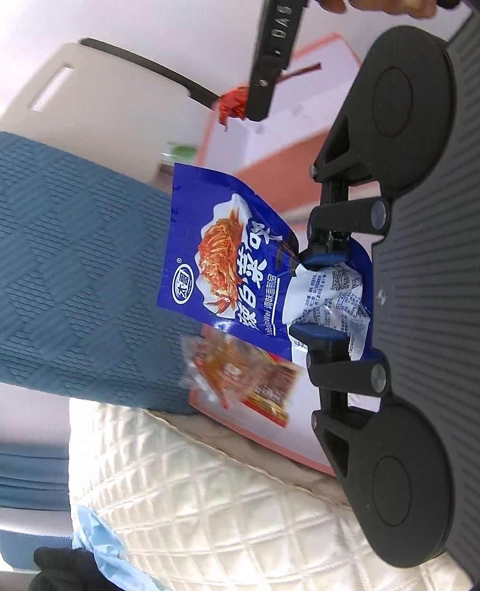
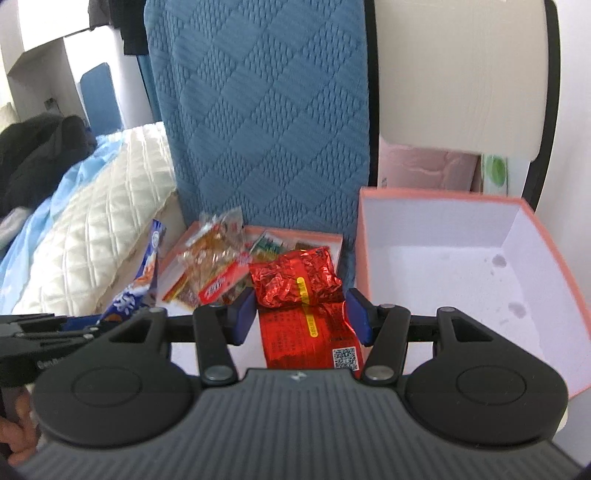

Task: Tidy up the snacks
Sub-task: 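Carry the blue bag and red candy over the pink box with both grippers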

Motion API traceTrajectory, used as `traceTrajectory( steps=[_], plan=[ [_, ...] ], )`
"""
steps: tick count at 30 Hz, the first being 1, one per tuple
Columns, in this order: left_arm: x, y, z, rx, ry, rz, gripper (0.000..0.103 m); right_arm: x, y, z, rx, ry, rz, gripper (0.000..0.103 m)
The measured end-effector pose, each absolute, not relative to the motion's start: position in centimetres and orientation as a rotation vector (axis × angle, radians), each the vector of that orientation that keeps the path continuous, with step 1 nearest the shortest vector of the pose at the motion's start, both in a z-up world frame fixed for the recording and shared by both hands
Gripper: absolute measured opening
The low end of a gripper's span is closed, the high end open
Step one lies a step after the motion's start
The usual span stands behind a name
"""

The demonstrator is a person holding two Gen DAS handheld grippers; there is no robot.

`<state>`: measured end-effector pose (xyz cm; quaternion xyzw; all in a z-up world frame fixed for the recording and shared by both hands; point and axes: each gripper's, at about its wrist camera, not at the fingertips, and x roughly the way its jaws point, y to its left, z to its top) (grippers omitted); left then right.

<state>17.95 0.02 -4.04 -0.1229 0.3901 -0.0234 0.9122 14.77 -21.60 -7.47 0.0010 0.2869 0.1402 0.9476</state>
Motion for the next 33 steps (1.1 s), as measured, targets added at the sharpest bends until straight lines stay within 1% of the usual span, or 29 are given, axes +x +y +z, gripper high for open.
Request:
traceTrajectory(
  steps=[8, 15, 22, 33],
  plan=[
    [19.7, -2.5, -0.6, -0.333, 0.737, -0.1, 0.037, 14.8, -23.7, -4.3, -0.008, 0.497, 0.26, 0.056],
    [21.6, -6.8, 1.1, -0.37, 0.717, -0.172, 0.037, 14.7, -26.7, -2.9, -0.008, 0.454, 0.214, 0.056],
    [23.9, -11.8, -0.4, -0.381, 0.769, -0.245, 0.037, 15.5, -30.8, -3.9, 0.023, 0.474, 0.147, 0.056],
    [27.2, -19.1, -3.7, -0.379, 0.882, -0.303, 0.037, 17.6, -36.0, -7.6, 0.073, 0.558, 0.082, 0.056]
  ],
)
